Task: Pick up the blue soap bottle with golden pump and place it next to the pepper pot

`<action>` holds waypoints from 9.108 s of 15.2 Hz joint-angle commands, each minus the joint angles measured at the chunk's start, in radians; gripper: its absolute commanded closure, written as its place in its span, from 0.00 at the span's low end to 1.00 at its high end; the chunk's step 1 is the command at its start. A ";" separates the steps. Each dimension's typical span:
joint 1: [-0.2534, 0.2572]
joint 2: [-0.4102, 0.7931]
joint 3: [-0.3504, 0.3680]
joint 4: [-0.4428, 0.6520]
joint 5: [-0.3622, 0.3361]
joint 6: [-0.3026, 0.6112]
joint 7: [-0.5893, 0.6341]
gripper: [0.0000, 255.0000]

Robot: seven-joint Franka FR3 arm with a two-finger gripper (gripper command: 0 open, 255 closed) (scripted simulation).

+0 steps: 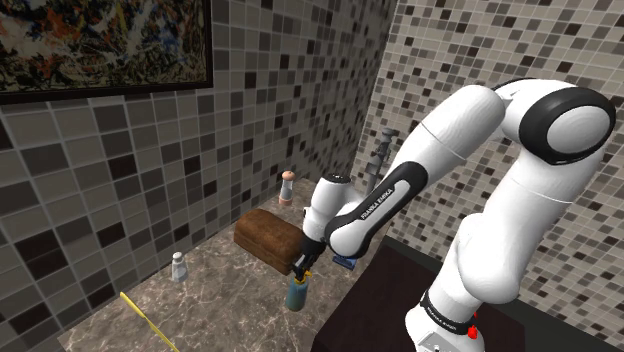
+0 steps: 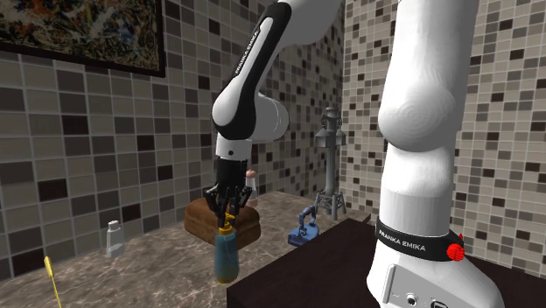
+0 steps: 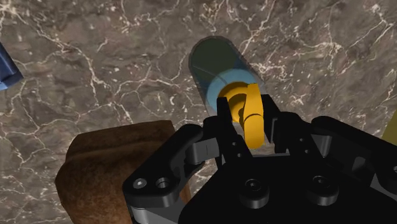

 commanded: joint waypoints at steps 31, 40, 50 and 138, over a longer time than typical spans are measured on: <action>-0.011 -0.417 -0.039 0.140 -0.039 -0.556 0.047 1.00; -0.015 -0.471 -0.053 0.224 -0.054 -0.694 0.060 1.00; -0.053 -0.465 -0.118 0.315 -0.092 -0.788 -0.003 1.00; -0.523 0.916 -0.493 1.513 0.062 -0.729 -0.850 1.00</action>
